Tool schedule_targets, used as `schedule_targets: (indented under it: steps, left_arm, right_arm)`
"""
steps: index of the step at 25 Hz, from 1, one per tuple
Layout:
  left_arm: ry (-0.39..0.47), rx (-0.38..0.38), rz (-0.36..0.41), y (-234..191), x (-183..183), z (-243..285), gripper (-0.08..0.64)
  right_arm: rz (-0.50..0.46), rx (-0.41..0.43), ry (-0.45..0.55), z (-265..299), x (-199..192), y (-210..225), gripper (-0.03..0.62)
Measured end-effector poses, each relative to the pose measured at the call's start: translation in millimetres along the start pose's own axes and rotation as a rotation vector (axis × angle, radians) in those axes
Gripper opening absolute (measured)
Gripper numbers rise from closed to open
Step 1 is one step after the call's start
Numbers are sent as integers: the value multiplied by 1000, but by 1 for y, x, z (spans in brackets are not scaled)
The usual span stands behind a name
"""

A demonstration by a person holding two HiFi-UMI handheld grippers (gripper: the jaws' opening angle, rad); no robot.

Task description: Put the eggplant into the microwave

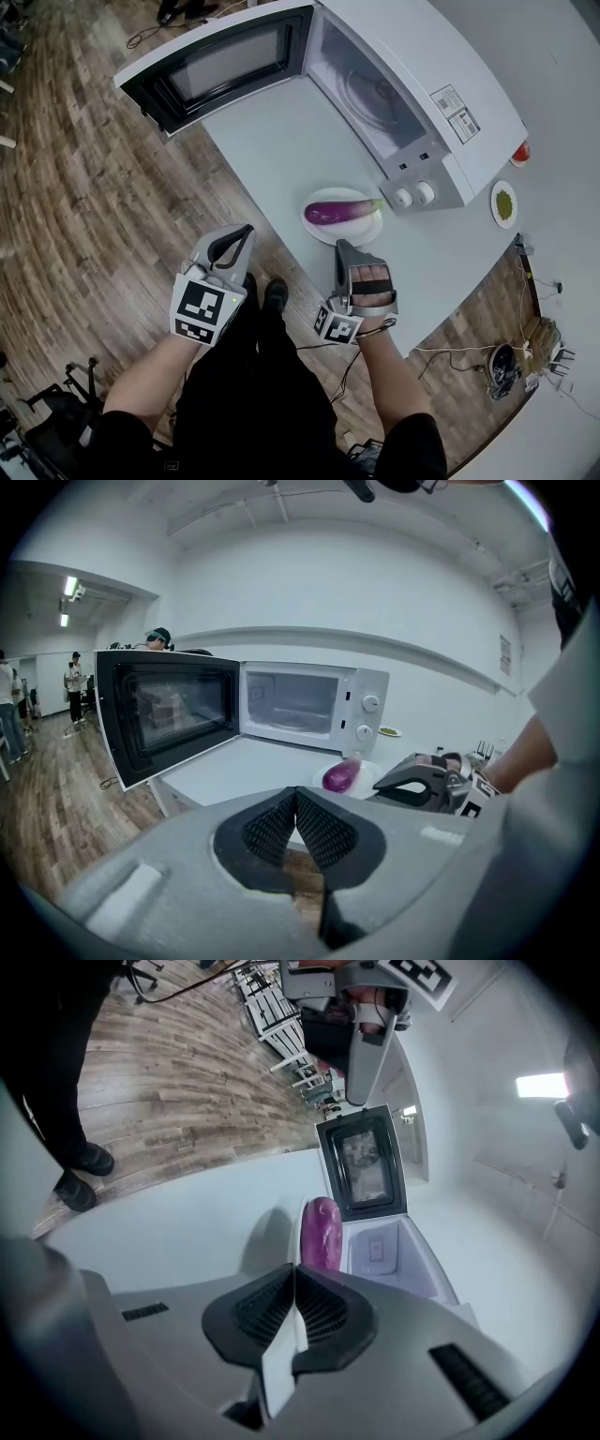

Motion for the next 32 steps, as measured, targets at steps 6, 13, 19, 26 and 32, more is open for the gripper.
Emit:
schedule_targets:
  steps: [6,13,19,26,32]
  left_arm:
    - [18,13,8,1,15,1,9]
    - [50,27,16,-2,32,0,9]
    - [61,25,14,-17,40,0,9]
    - [93,-17,34,-54,62,16,9]
    - [101,-82,86,-88,84,21,9]
  right_arm:
    - [7,-47,18,3,1,27,21]
    - [-6,-122,32,7,4,63,21]
    - [0,-156,41,13,17,88,21]
    - [-2,-204,20,33,39,120,21]
    - [20,-222,-46,49,58,139,21]
Point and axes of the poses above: the fingertips, and each gripper's own axes: z forward along the fingers, y to its right, x out of its top, the point moved 3 cm from there along -z, backward along the fingers, and after that the axes turned 2 degrees about x, right-handed, at the moved point
